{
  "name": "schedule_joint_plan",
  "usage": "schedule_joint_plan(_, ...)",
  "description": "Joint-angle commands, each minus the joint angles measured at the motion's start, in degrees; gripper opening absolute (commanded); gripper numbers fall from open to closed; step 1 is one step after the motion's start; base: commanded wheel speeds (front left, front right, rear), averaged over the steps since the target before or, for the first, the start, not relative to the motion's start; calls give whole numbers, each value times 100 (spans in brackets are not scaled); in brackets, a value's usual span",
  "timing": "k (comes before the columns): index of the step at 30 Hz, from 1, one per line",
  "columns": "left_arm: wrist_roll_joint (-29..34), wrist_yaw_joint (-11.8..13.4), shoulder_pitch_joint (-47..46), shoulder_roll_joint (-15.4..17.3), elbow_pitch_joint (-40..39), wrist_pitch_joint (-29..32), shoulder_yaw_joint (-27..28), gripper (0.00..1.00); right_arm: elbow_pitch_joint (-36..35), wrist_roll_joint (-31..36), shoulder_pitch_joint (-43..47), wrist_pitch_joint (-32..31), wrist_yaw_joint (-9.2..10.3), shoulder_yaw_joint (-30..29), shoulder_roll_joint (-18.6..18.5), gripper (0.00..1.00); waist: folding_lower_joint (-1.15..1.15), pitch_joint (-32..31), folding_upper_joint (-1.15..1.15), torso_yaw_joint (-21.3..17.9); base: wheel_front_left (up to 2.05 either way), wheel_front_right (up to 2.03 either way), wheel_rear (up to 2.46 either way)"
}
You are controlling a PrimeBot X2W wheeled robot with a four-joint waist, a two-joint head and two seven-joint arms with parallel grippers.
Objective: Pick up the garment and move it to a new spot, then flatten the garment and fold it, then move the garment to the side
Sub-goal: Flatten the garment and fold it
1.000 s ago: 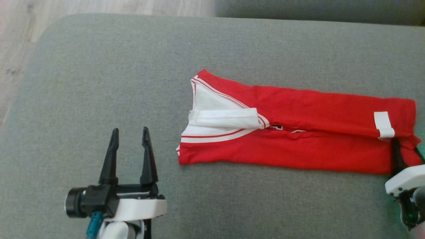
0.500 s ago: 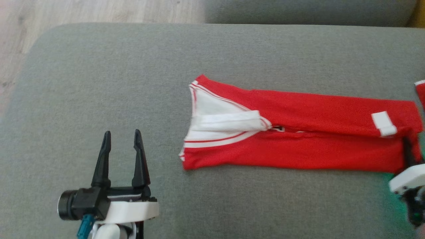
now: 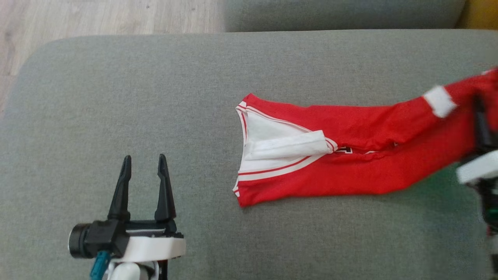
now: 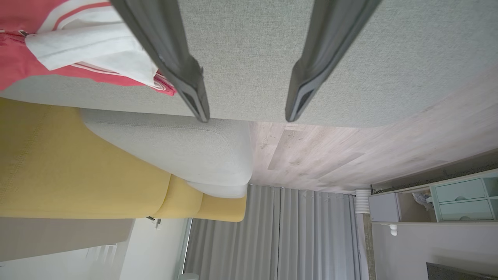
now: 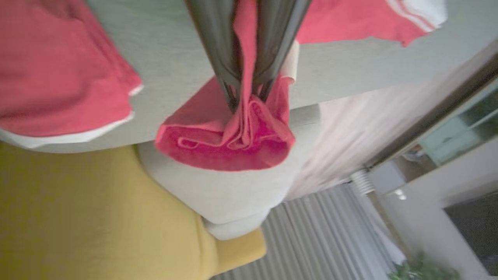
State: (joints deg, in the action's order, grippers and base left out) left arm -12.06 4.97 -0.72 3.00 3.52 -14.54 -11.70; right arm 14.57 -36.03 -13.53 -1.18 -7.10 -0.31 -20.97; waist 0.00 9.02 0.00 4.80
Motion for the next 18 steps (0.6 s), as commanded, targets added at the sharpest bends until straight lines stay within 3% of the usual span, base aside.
schedule_joint_plan(1,-6,-14,-124,-11,-148,-46,126,100,-321,16,-189,-51,-39,167,-30,0,0,-19,0,20,0,0,0)
schedule_joint_plan(5,-37,-14,-147,-12,-123,-46,68,100,-883,128,-332,-343,-39,703,351,0,0,-57,0,106,0,0,0)
schedule_joint_plan(9,-63,-27,-158,-12,-112,-46,9,100,-960,177,-591,-546,-39,1335,835,0,0,-67,0,247,0,0,0)
schedule_joint_plan(14,-111,-24,-171,-12,-84,-46,-66,100,-491,258,-854,-620,-39,2003,1333,0,0,-85,0,497,0,0,0)
schedule_joint_plan(18,-152,-29,-171,-12,-66,-46,-112,100,77,355,-941,-640,-39,2475,1500,0,0,-96,0,698,0,0,0)
